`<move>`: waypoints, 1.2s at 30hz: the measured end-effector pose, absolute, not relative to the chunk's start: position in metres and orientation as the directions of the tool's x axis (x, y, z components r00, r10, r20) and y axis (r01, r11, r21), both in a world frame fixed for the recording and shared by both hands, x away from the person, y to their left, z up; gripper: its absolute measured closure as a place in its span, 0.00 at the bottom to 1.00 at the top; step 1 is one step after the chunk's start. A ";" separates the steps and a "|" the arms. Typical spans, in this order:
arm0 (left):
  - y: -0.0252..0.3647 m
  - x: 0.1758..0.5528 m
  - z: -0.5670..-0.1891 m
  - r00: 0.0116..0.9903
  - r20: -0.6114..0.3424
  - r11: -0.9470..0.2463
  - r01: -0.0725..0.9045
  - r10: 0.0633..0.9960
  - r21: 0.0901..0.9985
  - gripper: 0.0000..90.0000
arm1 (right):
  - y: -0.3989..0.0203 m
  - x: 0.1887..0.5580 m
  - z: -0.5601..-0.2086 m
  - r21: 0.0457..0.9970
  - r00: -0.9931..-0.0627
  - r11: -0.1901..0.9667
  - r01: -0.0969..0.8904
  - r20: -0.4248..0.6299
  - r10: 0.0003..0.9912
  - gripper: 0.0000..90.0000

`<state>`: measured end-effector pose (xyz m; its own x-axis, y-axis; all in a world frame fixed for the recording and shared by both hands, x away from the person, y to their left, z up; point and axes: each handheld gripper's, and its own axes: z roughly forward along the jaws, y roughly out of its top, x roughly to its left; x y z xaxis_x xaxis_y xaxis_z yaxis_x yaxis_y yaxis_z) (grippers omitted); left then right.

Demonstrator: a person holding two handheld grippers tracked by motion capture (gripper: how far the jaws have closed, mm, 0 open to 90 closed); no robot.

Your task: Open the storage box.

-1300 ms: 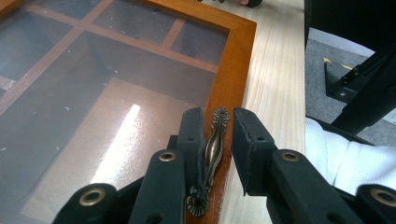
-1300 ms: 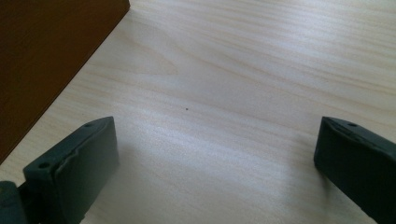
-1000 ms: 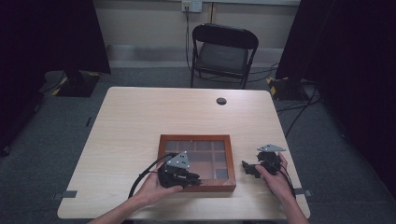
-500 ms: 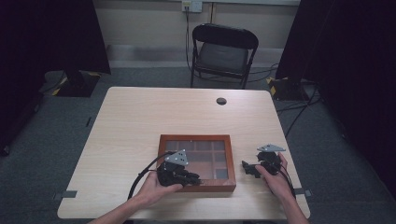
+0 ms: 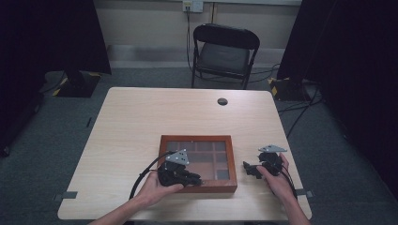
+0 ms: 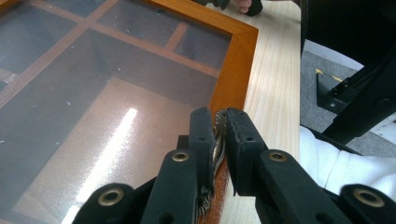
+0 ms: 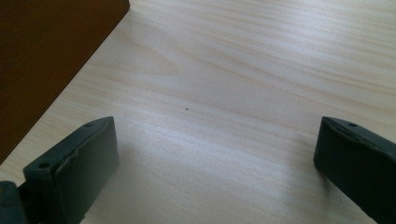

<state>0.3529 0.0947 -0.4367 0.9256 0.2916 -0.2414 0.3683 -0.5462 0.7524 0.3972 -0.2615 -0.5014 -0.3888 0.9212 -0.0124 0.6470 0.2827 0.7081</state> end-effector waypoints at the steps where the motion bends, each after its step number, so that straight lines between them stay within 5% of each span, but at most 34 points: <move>1: 0.095 0.353 -0.436 0.925 -0.242 -0.546 0.369 0.292 0.752 0.90 | -0.262 0.397 -0.501 0.708 -0.389 0.283 0.647 -0.013 0.921 0.00; 36: 0.097 0.356 -0.411 0.934 -0.215 -0.545 0.342 0.285 0.765 0.90 | -0.262 0.397 -0.501 0.708 -0.389 0.283 0.647 -0.012 0.921 0.00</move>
<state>0.3556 0.0966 -0.4114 0.9341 0.2854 -0.2145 0.3423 -0.5454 0.7651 0.3972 -0.2615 -0.5014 -0.3889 0.9212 -0.0124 0.6470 0.2827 0.7082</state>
